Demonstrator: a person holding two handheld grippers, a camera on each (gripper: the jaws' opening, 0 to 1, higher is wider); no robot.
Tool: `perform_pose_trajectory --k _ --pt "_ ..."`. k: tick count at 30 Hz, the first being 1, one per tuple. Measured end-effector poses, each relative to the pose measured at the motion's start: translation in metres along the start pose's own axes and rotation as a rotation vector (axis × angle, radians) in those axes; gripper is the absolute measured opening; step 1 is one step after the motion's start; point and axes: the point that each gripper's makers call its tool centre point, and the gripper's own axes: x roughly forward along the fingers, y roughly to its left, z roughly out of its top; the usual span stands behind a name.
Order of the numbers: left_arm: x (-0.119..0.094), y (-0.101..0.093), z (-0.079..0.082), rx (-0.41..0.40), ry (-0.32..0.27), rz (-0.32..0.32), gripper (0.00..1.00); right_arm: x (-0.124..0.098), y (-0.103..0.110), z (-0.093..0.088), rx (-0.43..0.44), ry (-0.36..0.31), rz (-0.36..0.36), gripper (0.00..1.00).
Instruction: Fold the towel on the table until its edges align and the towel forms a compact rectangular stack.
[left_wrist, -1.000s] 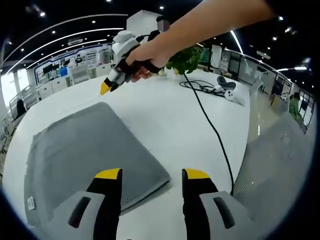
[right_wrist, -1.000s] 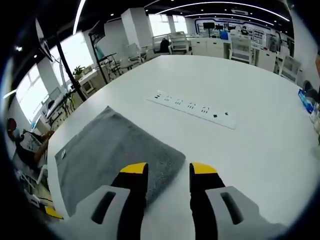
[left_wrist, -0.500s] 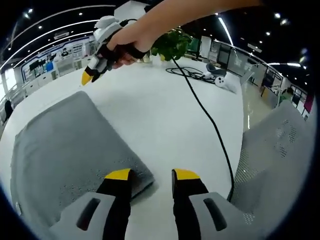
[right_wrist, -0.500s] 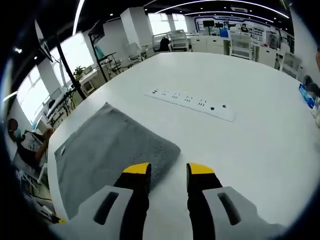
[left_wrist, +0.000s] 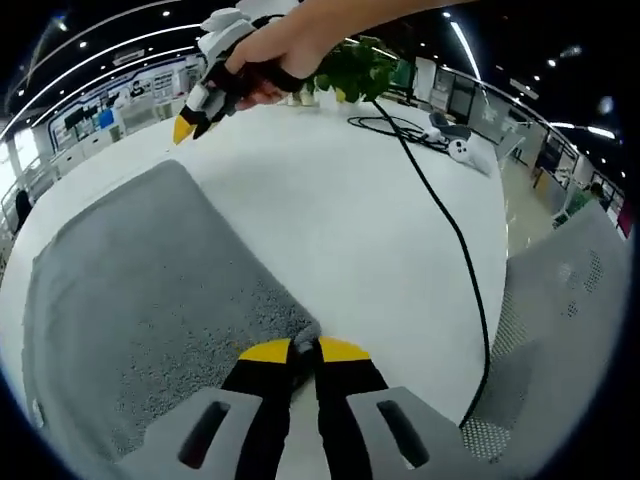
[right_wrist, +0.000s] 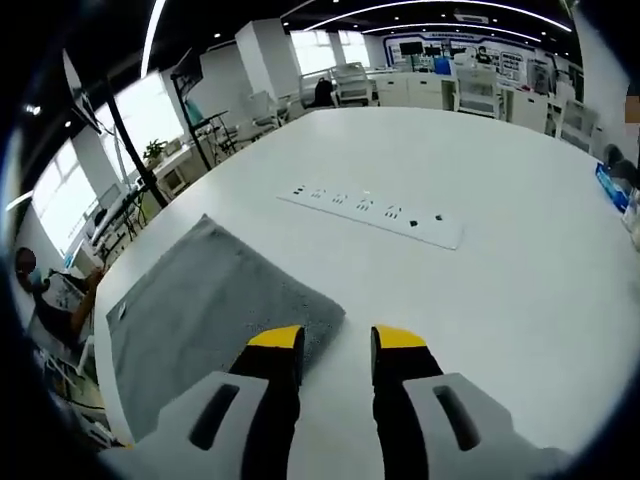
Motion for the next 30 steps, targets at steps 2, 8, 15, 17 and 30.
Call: perform_pose_trajectory --k 2,8,15,17,30 --pt "0.001 -0.003 0.001 0.007 -0.008 -0.003 0.04 0.002 0.0 0.004 0.005 -0.013 -0.008 0.26" --pt "0.004 -0.005 0.003 0.021 -0.011 -0.016 0.04 0.016 0.001 0.0 -0.023 0.015 -0.004 0.26" --pt "0.005 -0.006 0.004 0.041 -0.012 -0.028 0.04 0.033 0.007 -0.009 -0.019 0.048 -0.001 0.24" --pt "0.005 -0.006 0.004 0.04 -0.019 -0.033 0.04 0.039 0.005 -0.012 -0.018 0.053 -0.011 0.23" --pt "0.009 -0.004 0.002 0.061 -0.031 -0.029 0.04 0.056 0.001 -0.014 -0.057 0.102 -0.026 0.06"
